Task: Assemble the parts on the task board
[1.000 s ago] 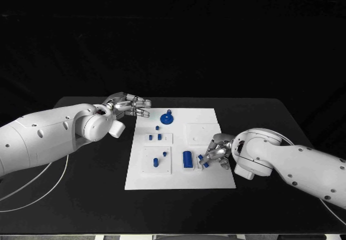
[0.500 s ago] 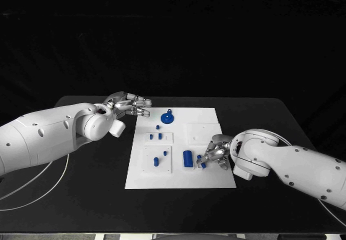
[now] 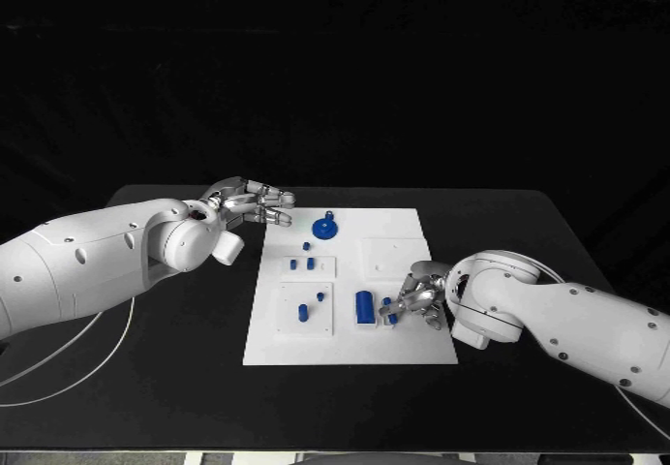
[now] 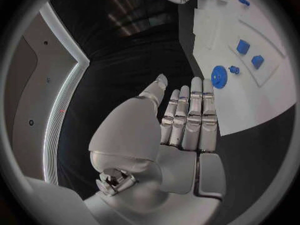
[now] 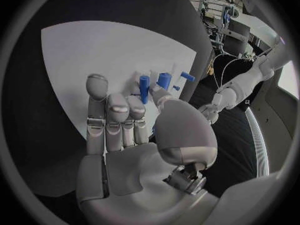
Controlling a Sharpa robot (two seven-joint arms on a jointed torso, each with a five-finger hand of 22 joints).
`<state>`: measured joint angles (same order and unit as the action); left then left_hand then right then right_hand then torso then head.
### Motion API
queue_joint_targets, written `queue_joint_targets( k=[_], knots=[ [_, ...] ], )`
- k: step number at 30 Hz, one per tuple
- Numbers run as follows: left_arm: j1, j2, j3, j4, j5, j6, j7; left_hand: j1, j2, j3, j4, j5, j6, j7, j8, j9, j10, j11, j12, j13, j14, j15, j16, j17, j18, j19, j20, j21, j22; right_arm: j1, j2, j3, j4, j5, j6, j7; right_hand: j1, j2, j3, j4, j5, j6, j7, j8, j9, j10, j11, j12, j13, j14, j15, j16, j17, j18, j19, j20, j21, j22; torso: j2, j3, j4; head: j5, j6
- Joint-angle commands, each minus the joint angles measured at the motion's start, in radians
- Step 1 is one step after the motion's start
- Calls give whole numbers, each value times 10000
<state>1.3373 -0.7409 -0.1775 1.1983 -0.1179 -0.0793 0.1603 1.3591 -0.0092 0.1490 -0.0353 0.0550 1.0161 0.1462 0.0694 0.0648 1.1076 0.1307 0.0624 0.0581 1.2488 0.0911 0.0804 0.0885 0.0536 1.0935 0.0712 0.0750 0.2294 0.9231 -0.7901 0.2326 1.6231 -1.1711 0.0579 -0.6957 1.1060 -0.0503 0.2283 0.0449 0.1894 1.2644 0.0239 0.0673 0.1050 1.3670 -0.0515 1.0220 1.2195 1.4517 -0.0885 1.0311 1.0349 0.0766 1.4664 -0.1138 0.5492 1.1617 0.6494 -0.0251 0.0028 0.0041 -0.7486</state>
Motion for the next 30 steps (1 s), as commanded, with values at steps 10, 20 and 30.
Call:
queue_joint_targets(
  k=[10,20,30],
  knots=[
    [6,21,6,0,-10,190,-3,-73,38,2,58,-33,-67,-5,6,9,-58,-22,56,8,-93,9,-38,15,-64,61,-6,29,-15,-42,18,-42,70,43,215,48,44,-531,-93,869,-543,19,77,-34,29,-34,50,10,3,-3,-43,-11,7,-128,429,-18,-41,-3,0,0,3,-4,-42],
    [6,12,5,-8,-10,203,-19,-73,38,2,58,-33,-67,-5,6,9,-58,-22,56,8,-93,9,-38,15,-64,61,-6,29,-15,-44,-57,-41,187,66,177,167,94,-374,-845,984,-446,-1,93,-35,54,-37,62,2,-6,-1,-41,-18,9,-111,429,-12,-56,-15,-2,4,4,14,-73],
    [6,17,4,-10,-10,213,-25,-40,38,6,116,-33,-79,-2,5,8,-71,-20,56,8,-101,11,-36,20,-61,69,-4,29,-58,-45,-100,-40,130,76,148,223,608,163,-224,129,-1023,-30,46,-39,26,-34,27,15,6,-2,-69,-25,8,-133,429,-33,-45,-15,-4,3,-1,16,-73]
  ],
)
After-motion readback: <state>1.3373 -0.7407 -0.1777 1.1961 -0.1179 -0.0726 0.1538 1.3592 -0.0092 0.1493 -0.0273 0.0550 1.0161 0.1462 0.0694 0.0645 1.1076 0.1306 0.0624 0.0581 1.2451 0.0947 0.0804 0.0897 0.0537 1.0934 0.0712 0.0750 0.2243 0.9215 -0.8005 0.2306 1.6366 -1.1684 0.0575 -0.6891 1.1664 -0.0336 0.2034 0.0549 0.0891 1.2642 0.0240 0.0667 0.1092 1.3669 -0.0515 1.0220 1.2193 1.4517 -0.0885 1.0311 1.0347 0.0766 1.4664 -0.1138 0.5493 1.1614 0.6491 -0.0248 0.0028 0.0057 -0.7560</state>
